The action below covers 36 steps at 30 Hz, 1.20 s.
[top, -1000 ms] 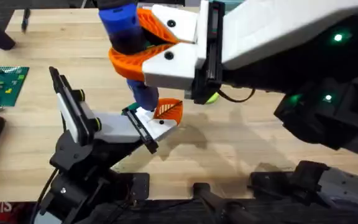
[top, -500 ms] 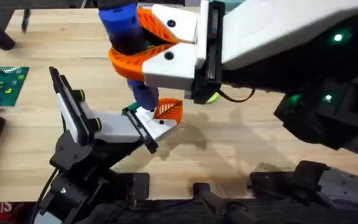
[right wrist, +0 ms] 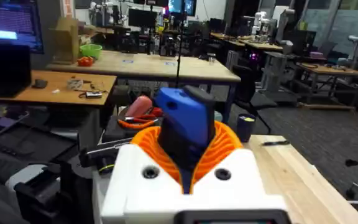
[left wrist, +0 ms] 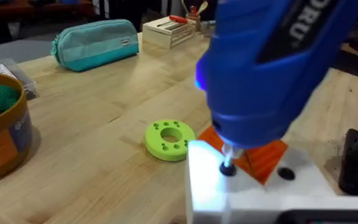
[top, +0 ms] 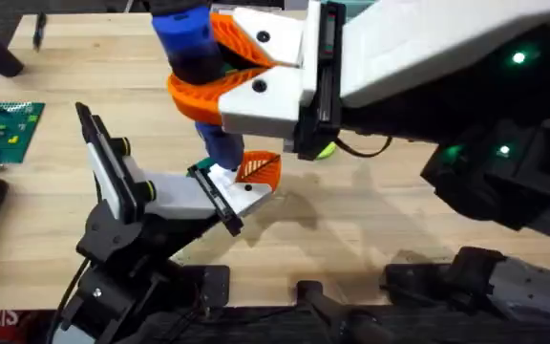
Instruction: Pick up the gripper from the table and insert it into the empty holder that is missing its gripper. Then pick up a screw, insert it into the mounting hole, and use the screwdriver to tighten it. Finally, clean up the table by picking up the vegetable and placing it into the bucket.
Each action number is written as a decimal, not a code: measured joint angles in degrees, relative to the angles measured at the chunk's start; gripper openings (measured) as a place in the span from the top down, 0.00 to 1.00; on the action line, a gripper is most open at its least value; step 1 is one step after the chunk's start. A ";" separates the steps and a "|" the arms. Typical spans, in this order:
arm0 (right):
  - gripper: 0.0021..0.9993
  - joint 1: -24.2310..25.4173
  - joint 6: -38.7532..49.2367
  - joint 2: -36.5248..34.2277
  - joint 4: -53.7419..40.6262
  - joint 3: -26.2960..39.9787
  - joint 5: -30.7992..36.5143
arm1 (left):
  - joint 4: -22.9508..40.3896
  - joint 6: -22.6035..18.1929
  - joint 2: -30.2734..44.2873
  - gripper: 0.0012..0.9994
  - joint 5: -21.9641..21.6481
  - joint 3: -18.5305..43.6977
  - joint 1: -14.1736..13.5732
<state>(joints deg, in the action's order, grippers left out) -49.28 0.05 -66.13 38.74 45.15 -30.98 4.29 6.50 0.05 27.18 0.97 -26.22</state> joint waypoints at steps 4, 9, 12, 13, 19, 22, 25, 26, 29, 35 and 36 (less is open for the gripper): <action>0.95 0.00 0.00 0.00 0.00 0.00 0.00 | 0.00 0.00 0.00 0.99 0.00 0.00 0.00; 0.95 0.00 0.09 0.00 -0.91 0.02 0.00 | 0.02 0.00 0.00 0.99 0.00 0.00 0.00; 0.95 0.00 0.28 0.00 -2.08 0.25 0.02 | 0.04 0.02 0.04 0.99 0.00 0.00 0.00; 0.95 0.00 0.35 0.00 -2.39 0.37 0.04 | 0.04 0.02 0.04 0.98 0.00 0.00 0.00; 0.95 0.00 0.40 0.00 -2.78 0.57 0.02 | 0.04 0.02 0.04 0.99 0.02 0.00 0.00; 0.95 0.02 0.39 0.00 -2.80 0.57 0.04 | 0.04 0.02 0.04 0.99 0.00 0.00 0.00; 0.95 0.00 0.39 0.00 -2.82 0.57 0.04 | 0.02 0.02 0.04 0.99 0.00 0.00 0.00; 0.95 0.00 0.39 0.00 -2.84 0.57 0.02 | 0.04 0.02 0.04 0.99 0.00 0.00 0.00; 0.95 0.00 0.39 0.00 -2.86 0.57 0.02 | 0.04 0.00 0.04 0.99 0.02 0.00 0.00; 0.95 0.00 0.40 0.00 -2.62 0.57 0.02 | 0.02 0.02 0.04 0.99 0.00 0.00 0.00; 0.95 0.00 0.41 0.00 -2.44 0.57 0.00 | 0.00 0.00 0.04 0.99 0.02 0.00 0.00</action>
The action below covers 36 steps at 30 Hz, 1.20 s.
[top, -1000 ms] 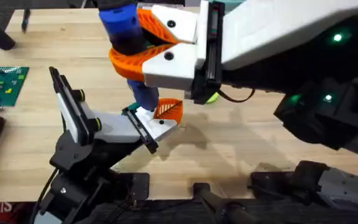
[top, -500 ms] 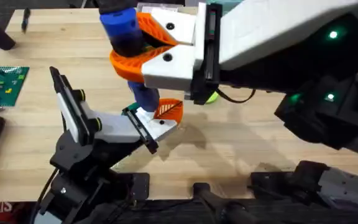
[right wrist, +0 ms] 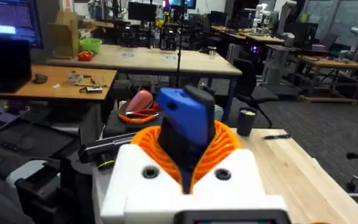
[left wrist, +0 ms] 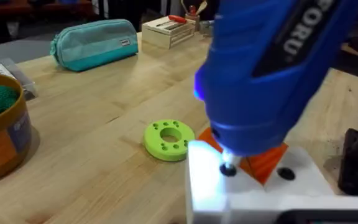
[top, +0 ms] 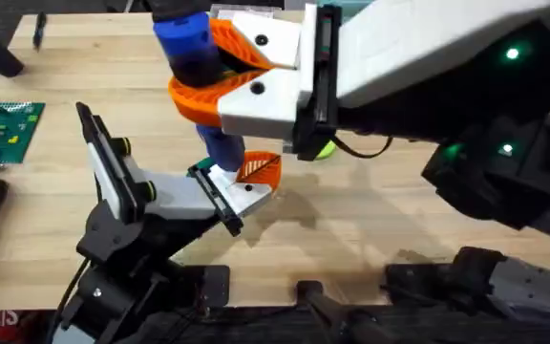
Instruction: Pick up the gripper from the table and insert it into the empty holder that is missing its gripper. Then pick up a screw, insert it into the mounting hole, and use the screwdriver to tighten it. Finally, clean up the table by picking up the vegetable and placing it into the bucket.
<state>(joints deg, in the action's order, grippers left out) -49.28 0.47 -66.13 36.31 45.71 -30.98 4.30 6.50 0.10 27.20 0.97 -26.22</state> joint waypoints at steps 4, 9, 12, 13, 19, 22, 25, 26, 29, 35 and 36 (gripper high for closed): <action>0.95 0.00 -0.06 0.00 1.14 -0.04 -0.06 | -0.21 -0.24 -0.04 0.99 0.05 0.00 0.00; 0.95 0.20 -0.18 0.57 8.75 -0.17 -0.08 | 0.00 -0.16 -0.04 0.99 0.00 0.00 0.00; 0.95 1.00 -0.19 2.86 8.92 -0.17 -0.34 | 0.00 -0.17 -0.04 0.99 -0.02 0.00 0.00; 0.95 1.34 -0.31 3.49 9.04 -0.17 -0.39 | 0.00 -0.16 -0.04 0.99 0.00 0.00 0.00; 0.95 2.68 -1.63 4.46 8.33 -0.17 -0.48 | 0.00 -0.17 -0.04 0.99 0.00 0.00 0.00; 0.95 3.45 -1.77 4.48 6.62 -0.17 -0.79 | 0.00 -0.15 -0.04 0.99 0.00 0.00 0.00; 0.95 5.29 -2.03 4.48 3.01 -0.16 -0.63 | 0.00 -0.15 -0.04 0.99 0.00 0.00 0.00; 0.95 6.20 -2.37 4.52 1.44 -0.13 -0.24 | 0.00 -0.15 -0.04 0.99 0.00 0.00 0.00; 0.95 9.97 -3.06 4.57 -4.80 0.00 3.57 | 0.00 -0.15 -0.04 0.99 0.00 0.00 0.00; 0.95 19.34 -3.27 4.50 -20.61 0.17 13.17 | 0.00 -0.15 -0.04 0.99 0.00 0.00 0.00; 0.95 20.51 -3.26 4.50 -22.03 0.17 14.10 | -0.02 -0.15 -0.04 0.99 0.00 0.00 0.00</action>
<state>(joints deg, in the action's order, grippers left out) -28.76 -2.79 -61.63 14.27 45.89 -16.88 4.28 6.35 0.05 27.20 0.97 -26.22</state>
